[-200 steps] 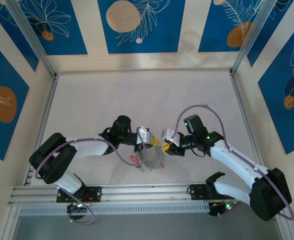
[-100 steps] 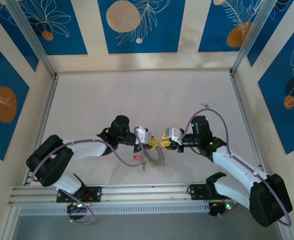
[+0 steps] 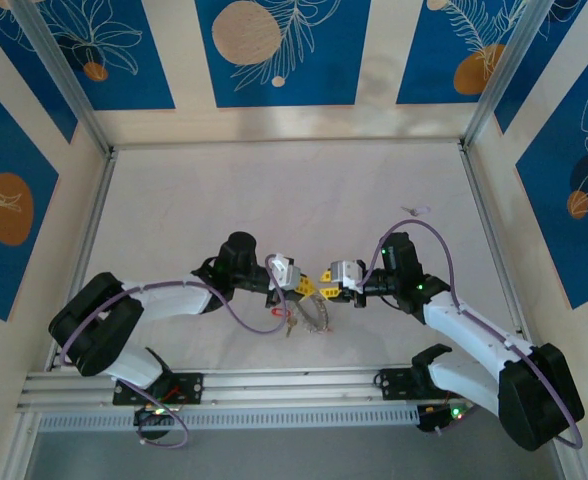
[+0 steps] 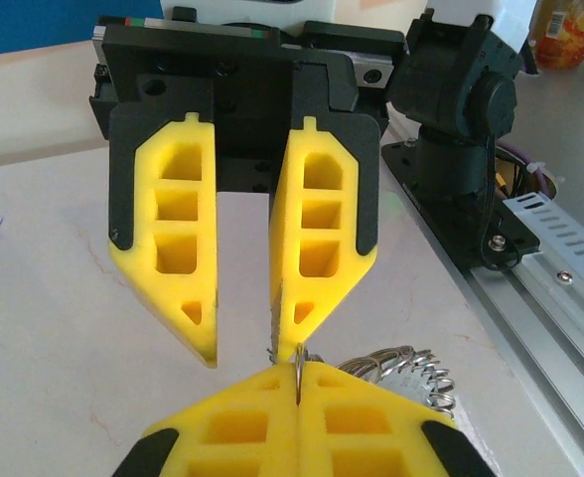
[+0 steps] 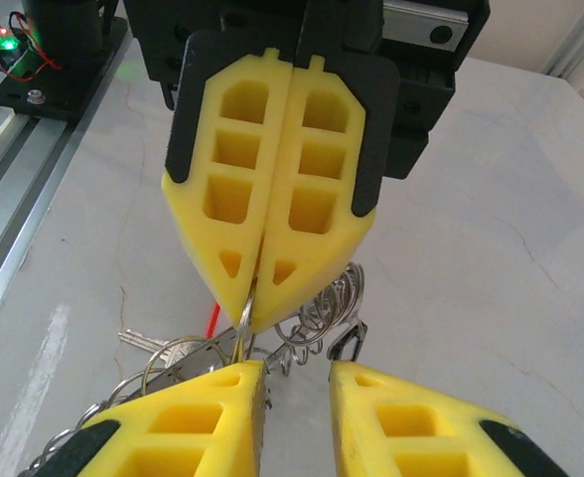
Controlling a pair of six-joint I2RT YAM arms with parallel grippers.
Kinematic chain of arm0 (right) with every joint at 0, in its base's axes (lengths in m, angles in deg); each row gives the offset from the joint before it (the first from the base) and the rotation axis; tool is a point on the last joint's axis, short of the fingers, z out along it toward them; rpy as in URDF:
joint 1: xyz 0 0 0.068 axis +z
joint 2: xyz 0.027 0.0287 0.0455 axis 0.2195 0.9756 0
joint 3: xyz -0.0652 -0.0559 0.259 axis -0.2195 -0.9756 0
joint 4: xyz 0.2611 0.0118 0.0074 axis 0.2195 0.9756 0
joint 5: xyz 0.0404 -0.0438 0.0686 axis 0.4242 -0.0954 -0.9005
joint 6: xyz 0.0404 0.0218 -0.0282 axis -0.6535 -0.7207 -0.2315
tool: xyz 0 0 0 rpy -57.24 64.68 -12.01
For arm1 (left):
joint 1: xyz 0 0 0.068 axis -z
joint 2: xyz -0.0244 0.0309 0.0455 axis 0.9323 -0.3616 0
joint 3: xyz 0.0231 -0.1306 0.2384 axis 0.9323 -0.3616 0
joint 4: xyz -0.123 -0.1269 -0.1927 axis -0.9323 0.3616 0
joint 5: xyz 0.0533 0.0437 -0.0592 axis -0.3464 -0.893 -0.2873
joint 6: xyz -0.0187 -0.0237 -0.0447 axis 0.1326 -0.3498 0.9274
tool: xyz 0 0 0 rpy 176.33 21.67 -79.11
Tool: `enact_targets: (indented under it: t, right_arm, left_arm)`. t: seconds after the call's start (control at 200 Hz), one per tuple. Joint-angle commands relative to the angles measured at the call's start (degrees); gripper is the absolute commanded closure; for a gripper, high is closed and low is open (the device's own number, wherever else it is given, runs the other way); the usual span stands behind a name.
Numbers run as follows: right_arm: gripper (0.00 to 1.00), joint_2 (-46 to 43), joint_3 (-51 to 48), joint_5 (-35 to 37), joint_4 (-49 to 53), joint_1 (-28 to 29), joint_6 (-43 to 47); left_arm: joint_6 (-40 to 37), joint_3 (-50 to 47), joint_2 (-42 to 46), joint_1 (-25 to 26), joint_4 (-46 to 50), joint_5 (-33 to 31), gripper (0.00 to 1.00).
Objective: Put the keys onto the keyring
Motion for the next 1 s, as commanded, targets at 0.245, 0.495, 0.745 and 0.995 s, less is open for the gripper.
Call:
enact_targets:
  t: [0.245, 0.495, 0.745, 0.995]
  right_arm:
    - [0.71, 0.58, -0.38, -3.23, 5.36, 1.53, 3.6]
    - [0.72, 1.23, 0.09, -3.19, 6.07, 2.14, 4.33]
    - [0.74, 1.14, -2.63, -3.31, -4.15, 2.15, -1.01]
    - [0.77, 2.09, -2.62, -4.24, -7.02, 2.65, -2.06]
  left_arm:
    - [-1.42, 1.02, 2.35, -0.31, -0.14, 0.73, 1.0]
    - [-0.84, 1.17, 2.2, -0.34, -0.71, 0.79, 1.0]
    - [0.65, 0.96, 1.92, -0.31, -1.99, 1.06, 1.0]
    - [1.26, 0.73, 1.34, -0.29, -3.12, 1.34, 1.0]
